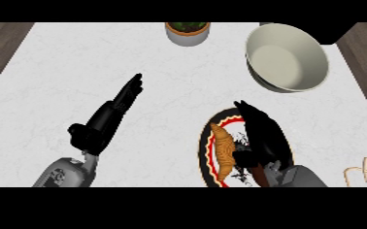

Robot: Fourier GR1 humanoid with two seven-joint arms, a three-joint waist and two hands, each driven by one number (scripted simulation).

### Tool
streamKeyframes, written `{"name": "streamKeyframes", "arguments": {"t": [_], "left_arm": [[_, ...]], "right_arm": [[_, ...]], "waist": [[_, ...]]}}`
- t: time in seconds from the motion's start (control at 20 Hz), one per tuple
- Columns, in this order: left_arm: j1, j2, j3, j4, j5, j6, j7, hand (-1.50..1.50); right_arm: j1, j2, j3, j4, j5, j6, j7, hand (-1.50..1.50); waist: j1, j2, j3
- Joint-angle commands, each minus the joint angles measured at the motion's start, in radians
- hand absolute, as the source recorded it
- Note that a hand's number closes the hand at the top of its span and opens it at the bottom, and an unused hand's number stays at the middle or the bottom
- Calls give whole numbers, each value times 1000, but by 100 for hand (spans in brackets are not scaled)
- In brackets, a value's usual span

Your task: Pick the croissant from the plate and place it in the bowl

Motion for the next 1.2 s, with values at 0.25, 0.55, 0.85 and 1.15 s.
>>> {"name": "streamKeyframes", "arguments": {"t": [0.25, 0.55, 0.85, 1.15], "left_arm": [[0, -12, 11, 13, -10, -9, -6, 0], [25, -18, 2, 16, -32, -16, -28, 0], [-15, -38, 29, 14, -35, -6, 22, 0], [26, -7, 70, 8, -22, -63, -12, 0]], "right_arm": [[-203, 202, -47, -59, -239, 436, 507, -150], [-244, 270, -21, 39, -233, 426, 587, -150], [-248, 307, 14, 100, -158, 392, 550, -150], [-163, 278, 72, 35, -33, 366, 491, -150]], "waist": [[-7, 1, 6], [-8, 2, 7], [-14, 3, 8], [-16, 1, 8]]}}
